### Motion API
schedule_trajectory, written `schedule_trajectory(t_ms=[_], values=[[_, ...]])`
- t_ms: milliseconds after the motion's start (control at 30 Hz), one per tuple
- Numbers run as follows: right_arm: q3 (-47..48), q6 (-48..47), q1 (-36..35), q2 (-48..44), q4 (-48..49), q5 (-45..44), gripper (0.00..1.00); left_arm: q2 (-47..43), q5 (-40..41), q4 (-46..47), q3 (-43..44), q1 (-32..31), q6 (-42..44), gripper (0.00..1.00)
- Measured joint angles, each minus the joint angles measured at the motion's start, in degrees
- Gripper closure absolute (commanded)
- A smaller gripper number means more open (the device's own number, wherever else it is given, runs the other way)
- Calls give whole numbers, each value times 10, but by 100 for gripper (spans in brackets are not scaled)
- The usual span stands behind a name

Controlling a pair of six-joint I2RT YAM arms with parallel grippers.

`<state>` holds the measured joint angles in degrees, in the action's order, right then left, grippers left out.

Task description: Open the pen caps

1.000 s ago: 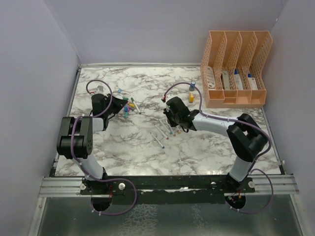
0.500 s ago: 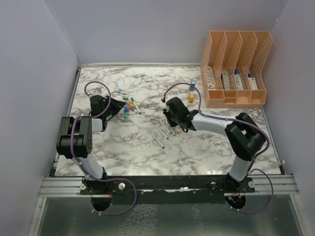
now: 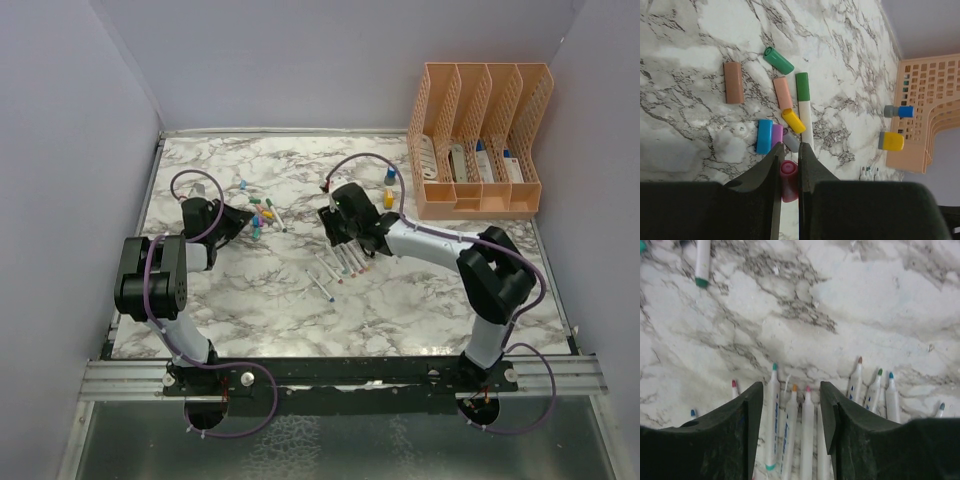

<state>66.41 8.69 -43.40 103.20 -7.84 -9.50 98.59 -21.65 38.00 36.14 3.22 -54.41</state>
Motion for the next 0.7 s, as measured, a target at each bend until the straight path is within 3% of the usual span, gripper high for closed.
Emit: schedule_trajectory(t_ms=[333,700], values=[[173,-11,0,128,-17,43,35,21,0,0,0,8,2,72],[297,-17,-4,231,-55,76,34,19,-2,1,-7,24,0,52]])
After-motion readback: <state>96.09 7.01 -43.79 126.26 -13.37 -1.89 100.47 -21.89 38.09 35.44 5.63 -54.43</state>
